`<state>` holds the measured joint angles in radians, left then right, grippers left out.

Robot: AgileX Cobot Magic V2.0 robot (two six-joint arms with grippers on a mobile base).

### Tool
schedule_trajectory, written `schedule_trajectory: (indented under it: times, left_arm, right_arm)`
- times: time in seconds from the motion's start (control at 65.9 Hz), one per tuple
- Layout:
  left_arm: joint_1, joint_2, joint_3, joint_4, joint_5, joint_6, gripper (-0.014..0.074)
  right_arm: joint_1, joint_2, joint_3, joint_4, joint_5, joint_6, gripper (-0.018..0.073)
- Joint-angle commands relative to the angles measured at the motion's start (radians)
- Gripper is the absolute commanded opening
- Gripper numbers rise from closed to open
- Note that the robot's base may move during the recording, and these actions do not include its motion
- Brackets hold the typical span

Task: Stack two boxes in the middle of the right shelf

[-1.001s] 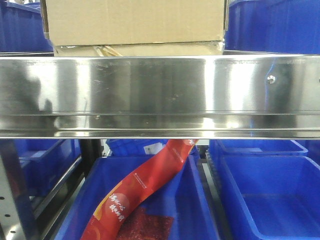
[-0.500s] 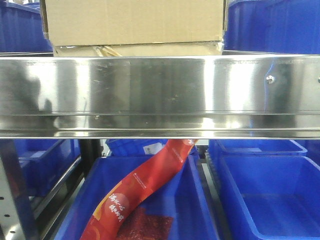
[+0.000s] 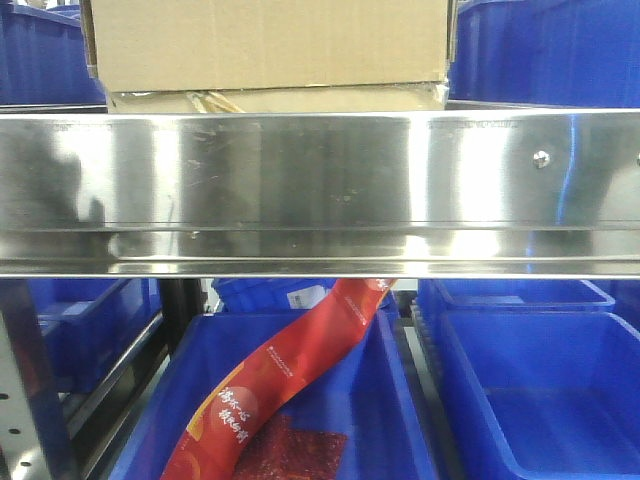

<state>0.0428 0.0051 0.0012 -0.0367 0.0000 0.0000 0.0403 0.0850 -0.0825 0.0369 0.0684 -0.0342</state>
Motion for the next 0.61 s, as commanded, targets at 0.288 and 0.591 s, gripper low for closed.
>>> schedule_trajectory:
  times: [0.288,0.591]
  left_arm:
    - [-0.005,-0.005,-0.001,-0.004,-0.018,0.0,-0.0111]
    - [-0.005,-0.005,-0.001,-0.004,-0.018,0.0,-0.0111]
  right_arm:
    - [-0.039,-0.085,0.083,0.003,0.038,-0.032,-0.0162]
    - [-0.039,-0.085,0.083,0.003,0.025,-0.037,-0.0162]
